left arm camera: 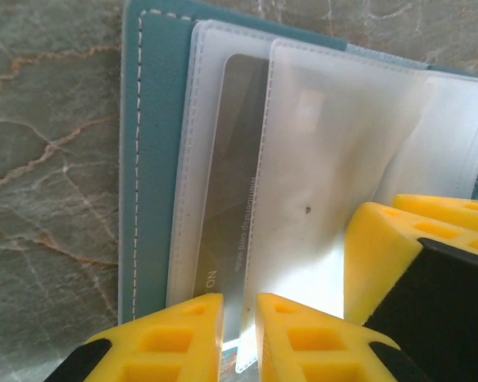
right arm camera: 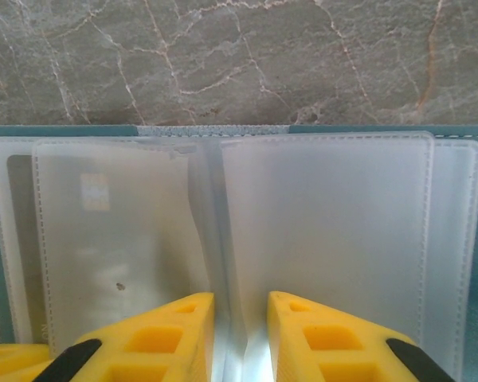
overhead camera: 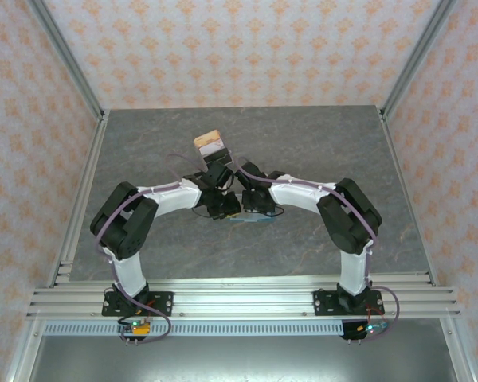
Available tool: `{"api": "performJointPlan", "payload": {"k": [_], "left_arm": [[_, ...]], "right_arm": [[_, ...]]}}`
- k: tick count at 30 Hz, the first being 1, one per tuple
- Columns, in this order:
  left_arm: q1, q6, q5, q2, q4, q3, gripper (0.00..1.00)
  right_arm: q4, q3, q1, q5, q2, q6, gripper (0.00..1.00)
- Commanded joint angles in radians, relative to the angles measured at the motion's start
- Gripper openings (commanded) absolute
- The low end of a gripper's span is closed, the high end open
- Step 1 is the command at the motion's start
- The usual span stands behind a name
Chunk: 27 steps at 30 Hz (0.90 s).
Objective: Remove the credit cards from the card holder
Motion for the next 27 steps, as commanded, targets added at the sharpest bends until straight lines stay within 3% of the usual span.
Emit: {"api": "performJointPlan", "payload": {"k": [1,7,14,27], "left_arm": [[-0.008,0.000,0.045,0.011,0.026,0.015,0.19],[-0.010,-0.005,0.061,0.013,0.041,0.020,0.18],[-0.010,-0.026,0.103,-0.007,0.108,0.010,0.19],[-0.062,-0.007,0.157,0.014,0.138,0.118,0.39]], "right_arm": [[-0.016,-0.031,-0.005,-0.001,-0.001,0.015,0.24],[0.000,-0.039,-0.017,-0.037,-0.034,0.023,0.27],[0.097,-0.112,-0.063,-0.111,-0.183,0.071,0.41],[0.195,-0.278,-0.135,-0.032,-0.416,0.134,0.47]]}}
